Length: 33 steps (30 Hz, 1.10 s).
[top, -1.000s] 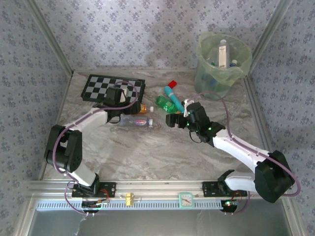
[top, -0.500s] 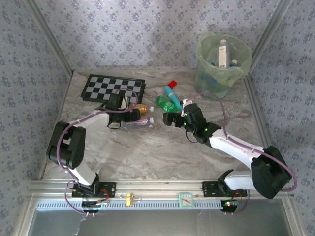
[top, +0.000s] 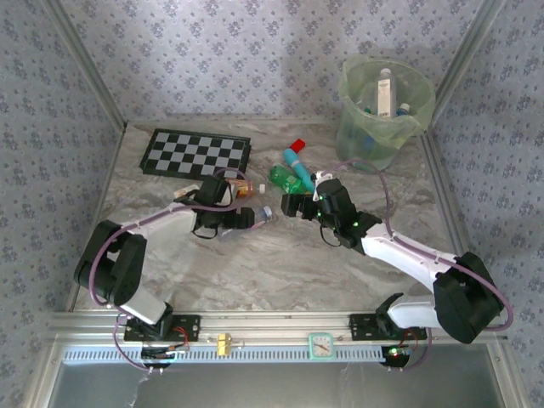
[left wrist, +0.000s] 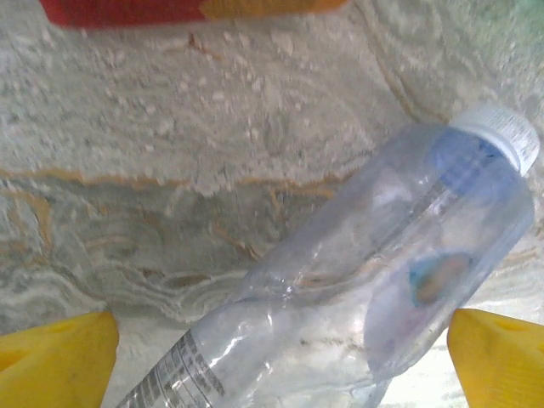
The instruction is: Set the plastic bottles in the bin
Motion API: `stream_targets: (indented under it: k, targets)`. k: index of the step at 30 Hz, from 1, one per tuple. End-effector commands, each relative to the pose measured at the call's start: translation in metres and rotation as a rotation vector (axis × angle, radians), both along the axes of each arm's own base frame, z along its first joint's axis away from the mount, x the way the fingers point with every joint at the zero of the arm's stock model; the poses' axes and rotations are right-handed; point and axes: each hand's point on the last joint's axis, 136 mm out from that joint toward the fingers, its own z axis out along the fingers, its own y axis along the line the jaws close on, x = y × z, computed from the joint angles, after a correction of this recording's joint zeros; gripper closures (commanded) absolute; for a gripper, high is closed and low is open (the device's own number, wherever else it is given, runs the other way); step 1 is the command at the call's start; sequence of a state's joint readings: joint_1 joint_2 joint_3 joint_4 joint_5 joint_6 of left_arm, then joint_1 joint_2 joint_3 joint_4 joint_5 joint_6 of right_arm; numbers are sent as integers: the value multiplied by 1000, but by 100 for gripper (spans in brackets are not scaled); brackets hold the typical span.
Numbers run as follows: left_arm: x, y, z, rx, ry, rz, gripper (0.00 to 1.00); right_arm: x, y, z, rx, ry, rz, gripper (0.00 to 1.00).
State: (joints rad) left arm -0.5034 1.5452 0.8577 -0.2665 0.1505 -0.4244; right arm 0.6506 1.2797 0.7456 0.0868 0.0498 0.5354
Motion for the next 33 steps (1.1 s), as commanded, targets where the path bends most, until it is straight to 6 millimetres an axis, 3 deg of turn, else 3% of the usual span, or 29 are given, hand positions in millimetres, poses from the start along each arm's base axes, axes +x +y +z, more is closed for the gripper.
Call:
stream_targets:
  k: [1, 8, 15, 22, 24, 27, 33]
  targets:
    - [-17, -1, -1, 10, 41, -14, 1, 3, 2, 4, 12, -11, -17, 0]
    - [-37, -10, -9, 39, 70, -69, 2, 2, 1, 0, 7, -2, -25, 0]
    - [-44, -13, -25, 81, 106, -104, 4, 1, 0, -2, 1, 5, -27, 0]
    - [-44, -22, -31, 96, 109, -141, 19, 1, -2, -3, 4, 8, -39, 0]
    - [-44, -25, -33, 98, 110, -154, 31, 1, -2, -3, 4, 11, -41, 0]
    - [-44, -34, -27, 83, 85, -177, 43, 1, -2, -2, 11, 14, -40, 0]
    - [-41, -68, 12, -51, -76, -228, 48, 3, 6, 5, 78, 36, -11, 0]
